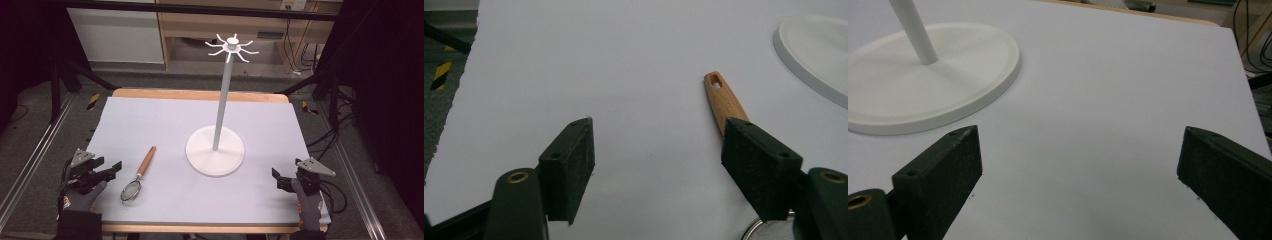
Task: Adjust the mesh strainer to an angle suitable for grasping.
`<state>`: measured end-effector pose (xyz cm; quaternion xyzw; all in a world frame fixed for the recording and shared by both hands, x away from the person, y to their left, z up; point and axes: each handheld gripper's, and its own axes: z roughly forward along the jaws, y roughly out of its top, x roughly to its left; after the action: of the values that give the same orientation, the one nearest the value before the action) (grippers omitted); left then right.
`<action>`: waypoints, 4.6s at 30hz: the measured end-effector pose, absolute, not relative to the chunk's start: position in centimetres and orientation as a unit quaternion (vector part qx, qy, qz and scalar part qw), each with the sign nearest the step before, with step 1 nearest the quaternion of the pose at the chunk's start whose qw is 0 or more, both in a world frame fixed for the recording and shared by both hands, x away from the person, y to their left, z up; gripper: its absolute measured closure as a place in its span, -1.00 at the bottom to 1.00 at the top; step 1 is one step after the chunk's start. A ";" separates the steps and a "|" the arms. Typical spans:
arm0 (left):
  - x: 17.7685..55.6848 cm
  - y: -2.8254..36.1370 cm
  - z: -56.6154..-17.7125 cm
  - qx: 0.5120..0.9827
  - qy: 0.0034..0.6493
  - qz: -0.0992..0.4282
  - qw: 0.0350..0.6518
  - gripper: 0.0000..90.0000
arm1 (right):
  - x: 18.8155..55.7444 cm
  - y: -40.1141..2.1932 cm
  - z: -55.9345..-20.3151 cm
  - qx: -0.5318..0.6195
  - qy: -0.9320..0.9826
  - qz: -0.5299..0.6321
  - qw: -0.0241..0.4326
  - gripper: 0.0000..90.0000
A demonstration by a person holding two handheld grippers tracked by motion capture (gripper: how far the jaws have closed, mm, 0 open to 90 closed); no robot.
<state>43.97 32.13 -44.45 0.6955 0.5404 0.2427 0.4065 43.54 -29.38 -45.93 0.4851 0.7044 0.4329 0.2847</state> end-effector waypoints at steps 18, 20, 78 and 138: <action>43.1 30.2 -42.5 0.707 0.514 0.233 0.426 -0.31 | 43.6 -29.0 -46.1 0.470 0.716 0.429 0.286 -0.90; 43.1 29.9 -42.3 0.711 0.509 0.229 0.427 -0.31 | 43.7 -29.0 -46.1 0.473 0.716 0.427 0.285 -0.89; 48.0 24.3 -40.1 0.772 0.479 0.181 0.377 -0.25 | 43.8 -28.7 -46.3 0.472 0.729 0.415 0.271 -0.88; 50.2 23.3 -45.6 0.810 0.518 0.119 0.249 0.44 | 44.1 -28.4 -46.9 0.468 0.744 0.402 0.257 -0.88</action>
<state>50.16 23.29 -45.63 0.8099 0.5176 0.1188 0.2493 44.12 -28.36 -46.91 0.4683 0.7437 0.4020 0.2567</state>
